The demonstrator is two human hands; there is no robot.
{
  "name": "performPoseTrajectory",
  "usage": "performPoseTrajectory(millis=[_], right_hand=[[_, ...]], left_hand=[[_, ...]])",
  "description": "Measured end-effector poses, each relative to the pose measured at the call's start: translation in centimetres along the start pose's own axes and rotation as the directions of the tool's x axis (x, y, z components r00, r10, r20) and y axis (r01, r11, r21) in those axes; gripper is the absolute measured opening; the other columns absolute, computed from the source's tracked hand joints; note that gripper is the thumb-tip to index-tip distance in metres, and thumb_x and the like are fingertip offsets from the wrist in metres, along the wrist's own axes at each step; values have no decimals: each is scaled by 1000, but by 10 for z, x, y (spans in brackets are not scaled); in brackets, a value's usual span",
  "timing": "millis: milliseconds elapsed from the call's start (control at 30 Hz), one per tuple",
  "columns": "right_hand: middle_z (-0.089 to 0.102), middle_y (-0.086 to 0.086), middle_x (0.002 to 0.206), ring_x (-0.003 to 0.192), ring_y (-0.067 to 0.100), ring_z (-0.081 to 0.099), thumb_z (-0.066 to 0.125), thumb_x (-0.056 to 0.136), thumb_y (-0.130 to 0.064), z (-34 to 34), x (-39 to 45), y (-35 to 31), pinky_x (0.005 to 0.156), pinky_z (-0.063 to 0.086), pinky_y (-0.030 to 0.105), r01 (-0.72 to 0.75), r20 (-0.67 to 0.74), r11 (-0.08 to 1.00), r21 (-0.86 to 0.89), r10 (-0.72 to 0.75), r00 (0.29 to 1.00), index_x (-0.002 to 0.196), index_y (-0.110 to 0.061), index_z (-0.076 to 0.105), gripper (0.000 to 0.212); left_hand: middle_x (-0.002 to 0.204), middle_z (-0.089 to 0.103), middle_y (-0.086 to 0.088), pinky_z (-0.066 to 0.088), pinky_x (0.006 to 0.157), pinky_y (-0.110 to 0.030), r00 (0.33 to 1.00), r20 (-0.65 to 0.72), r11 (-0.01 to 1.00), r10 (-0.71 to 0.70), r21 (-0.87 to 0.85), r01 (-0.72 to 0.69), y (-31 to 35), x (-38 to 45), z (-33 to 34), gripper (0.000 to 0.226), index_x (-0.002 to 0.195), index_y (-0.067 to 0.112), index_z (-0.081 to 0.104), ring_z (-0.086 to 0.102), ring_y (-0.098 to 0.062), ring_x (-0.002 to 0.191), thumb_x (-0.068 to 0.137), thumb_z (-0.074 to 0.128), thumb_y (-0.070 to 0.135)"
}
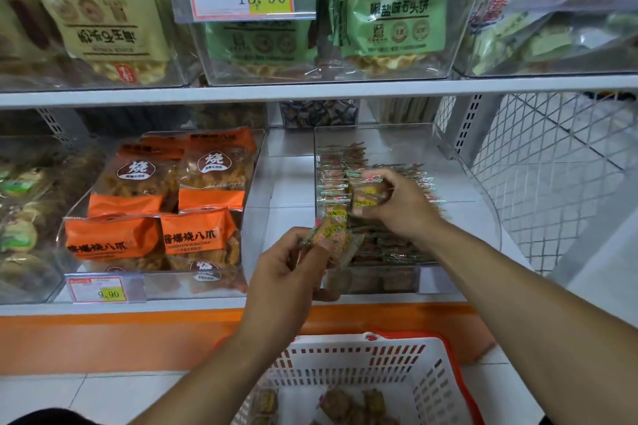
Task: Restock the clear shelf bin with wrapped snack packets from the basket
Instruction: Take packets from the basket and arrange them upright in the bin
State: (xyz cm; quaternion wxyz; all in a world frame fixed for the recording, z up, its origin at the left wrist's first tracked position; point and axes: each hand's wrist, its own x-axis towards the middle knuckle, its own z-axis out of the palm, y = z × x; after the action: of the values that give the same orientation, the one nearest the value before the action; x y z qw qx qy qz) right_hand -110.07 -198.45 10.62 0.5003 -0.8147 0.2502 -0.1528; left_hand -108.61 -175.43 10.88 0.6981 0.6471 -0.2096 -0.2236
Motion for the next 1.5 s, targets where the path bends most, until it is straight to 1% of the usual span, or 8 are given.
performPoseTrajectory(millis=[267, 467, 633, 767, 833, 1100, 1367, 1500], right_hand=[[57, -11, 103, 85, 6, 56, 92, 68, -20, 9, 12, 14, 66, 41, 15, 20, -103, 988, -155, -36, 994, 144, -20, 48, 88], [54, 7, 141, 126, 27, 52, 92, 68, -20, 11, 8, 9, 105, 43, 36, 66, -101, 941, -332, -105, 989, 151, -31, 42, 98], [42, 9, 154, 138, 30, 44, 82, 82, -11, 8, 6, 6, 108, 38, 32, 35, -16, 902, -431, -46, 999, 151, -32, 43, 82], [47, 6, 152, 101, 14, 61, 69, 91, -4, 5, 7, 7, 68, 45, 4, 16, 28, 884, -467, -3, 1000, 156, -36, 30, 83], [53, 8, 146, 81, 11, 61, 63, 93, -4, 5, 6, 8, 47, 40, 11, 21, 59, 887, -461, 7, 998, 157, -38, 25, 82], [36, 7, 160, 133, 29, 51, 69, 94, -16, 3, 3, 3, 105, 47, 39, 13, 84, 899, -437, 26, 996, 160, -39, 9, 92], [22, 5, 166, 137, 28, 46, 54, 97, -5, 5, -4, 0, 96, 43, 29, 25, 138, 860, -510, 53, 989, 160, -37, 1, 88], [35, 6, 159, 140, 24, 41, 59, 95, -5, 2, -7, -4, 109, 35, 29, 82, -12, 899, -429, -97, 995, 159, -28, 24, 76]], left_hand=[[74, 69, 2, 64, 62, -43, 999, 32, 1000, 19, 7, -19, -4, 3, -5, 13, 93, 22, 75, 65, -11, 67, 98, 63, 21], [67, 62, 2, 63, 60, -40, 999, 25, 1000, 26, 8, -27, -6, 0, -4, 11, 95, 20, 75, 61, -6, 61, 96, 64, 20], [74, 70, 3, 64, 62, -42, 999, 33, 1000, 6, -2, -6, -4, -2, -5, 12, 94, 23, 76, 66, -9, 68, 96, 64, 21], [80, 73, 5, 64, 62, -39, 1000, 30, 1000, -2, 9, 2, -2, -4, -5, 12, 97, 22, 76, 70, -11, 71, 97, 64, 22], [79, 73, 5, 64, 62, -39, 999, 32, 1000, -11, 6, 10, -1, -4, -4, 13, 97, 23, 76, 70, -11, 71, 98, 63, 21], [79, 74, 5, 64, 61, -38, 999, 29, 1000, -24, 3, 24, 1, -5, -5, 13, 99, 19, 75, 71, -10, 71, 99, 62, 19], [77, 73, 3, 63, 60, -37, 999, 24, 999, -45, -9, 45, 2, -5, -5, 16, 93, 24, 76, 71, -13, 73, 98, 62, 19], [78, 72, 0, 63, 61, -39, 998, 15, 997, -62, -39, 63, 1, -4, -8, 16, 92, 24, 77, 71, -15, 76, 98, 63, 19]])
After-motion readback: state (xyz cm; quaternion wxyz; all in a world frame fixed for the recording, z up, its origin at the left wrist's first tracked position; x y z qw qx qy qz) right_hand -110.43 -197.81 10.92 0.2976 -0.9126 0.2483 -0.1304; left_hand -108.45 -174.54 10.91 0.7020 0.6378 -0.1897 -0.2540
